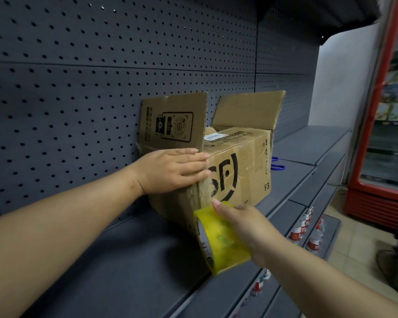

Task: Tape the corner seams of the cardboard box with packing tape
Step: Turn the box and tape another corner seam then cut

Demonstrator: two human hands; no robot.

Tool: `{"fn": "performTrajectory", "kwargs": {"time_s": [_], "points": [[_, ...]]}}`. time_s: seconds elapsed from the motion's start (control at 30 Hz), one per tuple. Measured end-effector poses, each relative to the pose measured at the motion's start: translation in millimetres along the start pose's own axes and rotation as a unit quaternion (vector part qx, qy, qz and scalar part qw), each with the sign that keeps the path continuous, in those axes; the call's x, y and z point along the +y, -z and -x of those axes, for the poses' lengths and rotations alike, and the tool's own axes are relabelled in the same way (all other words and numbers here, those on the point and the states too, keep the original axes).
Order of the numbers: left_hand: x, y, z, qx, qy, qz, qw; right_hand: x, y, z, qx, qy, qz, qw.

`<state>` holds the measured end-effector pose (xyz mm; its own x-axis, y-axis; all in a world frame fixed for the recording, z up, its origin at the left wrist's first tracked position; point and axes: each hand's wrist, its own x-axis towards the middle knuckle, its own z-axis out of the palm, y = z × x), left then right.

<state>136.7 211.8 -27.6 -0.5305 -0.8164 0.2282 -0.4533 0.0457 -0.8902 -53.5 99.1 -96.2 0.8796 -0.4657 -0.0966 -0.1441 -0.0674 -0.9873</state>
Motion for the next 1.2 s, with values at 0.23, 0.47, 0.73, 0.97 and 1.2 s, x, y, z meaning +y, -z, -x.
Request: {"fn": "performTrajectory", "kwargs": {"time_s": [0.23, 0.47, 0.73, 0.97, 1.2], "points": [[5, -13, 7, -0.011, 0.019, -0.04, 0.999, 1, 7, -2, -0.02, -0.047, -0.075, 0.996], [3, -19, 6, 0.033, 0.027, -0.049, 0.998, 27, 21, 2, -0.119, -0.039, -0.074, 0.989], [4, -19, 6, 0.049, 0.025, -0.063, 0.996, 24, 5, 8, -0.002, -0.002, 0.041, 0.999], [13, -20, 8, 0.011, 0.058, -0.09, 0.994, 1, 6, -15, 0.018, -0.027, 0.079, 0.996], [19, -12, 10, -0.018, 0.098, -0.069, 0.993, -5, 9, -21, 0.006, -0.043, 0.066, 0.997]]}}
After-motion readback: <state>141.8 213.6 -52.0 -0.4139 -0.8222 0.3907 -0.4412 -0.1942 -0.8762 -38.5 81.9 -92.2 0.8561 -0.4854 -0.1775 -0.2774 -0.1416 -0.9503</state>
